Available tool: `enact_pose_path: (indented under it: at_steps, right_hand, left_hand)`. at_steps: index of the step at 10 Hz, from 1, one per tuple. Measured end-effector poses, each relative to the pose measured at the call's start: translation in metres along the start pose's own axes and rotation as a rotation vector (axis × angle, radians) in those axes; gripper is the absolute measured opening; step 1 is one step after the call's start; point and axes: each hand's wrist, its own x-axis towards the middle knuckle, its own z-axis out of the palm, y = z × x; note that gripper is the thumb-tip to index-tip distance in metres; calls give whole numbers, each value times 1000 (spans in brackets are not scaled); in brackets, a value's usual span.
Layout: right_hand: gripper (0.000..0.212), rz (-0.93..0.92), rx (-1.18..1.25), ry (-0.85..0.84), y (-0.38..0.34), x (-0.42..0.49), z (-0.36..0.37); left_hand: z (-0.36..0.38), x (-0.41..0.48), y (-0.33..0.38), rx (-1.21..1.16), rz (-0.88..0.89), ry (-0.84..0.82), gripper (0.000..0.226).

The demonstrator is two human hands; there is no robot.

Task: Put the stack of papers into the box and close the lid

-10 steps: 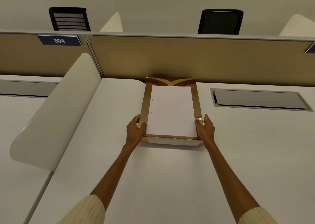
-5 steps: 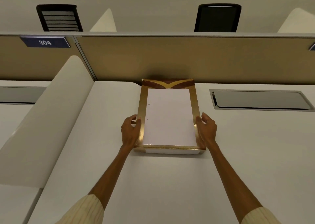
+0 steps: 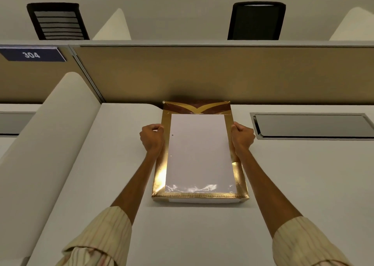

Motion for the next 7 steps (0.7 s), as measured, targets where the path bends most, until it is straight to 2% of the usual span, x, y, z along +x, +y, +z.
enact_pose_path:
  at_steps: [3,4,5,6,7]
  right_hand:
    - [33,-87,-99,21,-2,-9,1]
    - [44,-142,-272,-34,-4,-11,-2]
    - [46,-249,-401,-65,-16,-18,-15]
    - [45,-443,-432,-32,-37,-26,-30]
    - [46,-656,-445,39,-72,-38,-52]
  left_hand:
    - [-4,-16,4,50,44,-6,33]
    - [-4,-24,2,177,93,14,38]
    - [-10,-36,14,319,172,15,46]
    - [-16,-48,38,426,297,36,52]
    - [-25,-65,71,397,455,97,54]
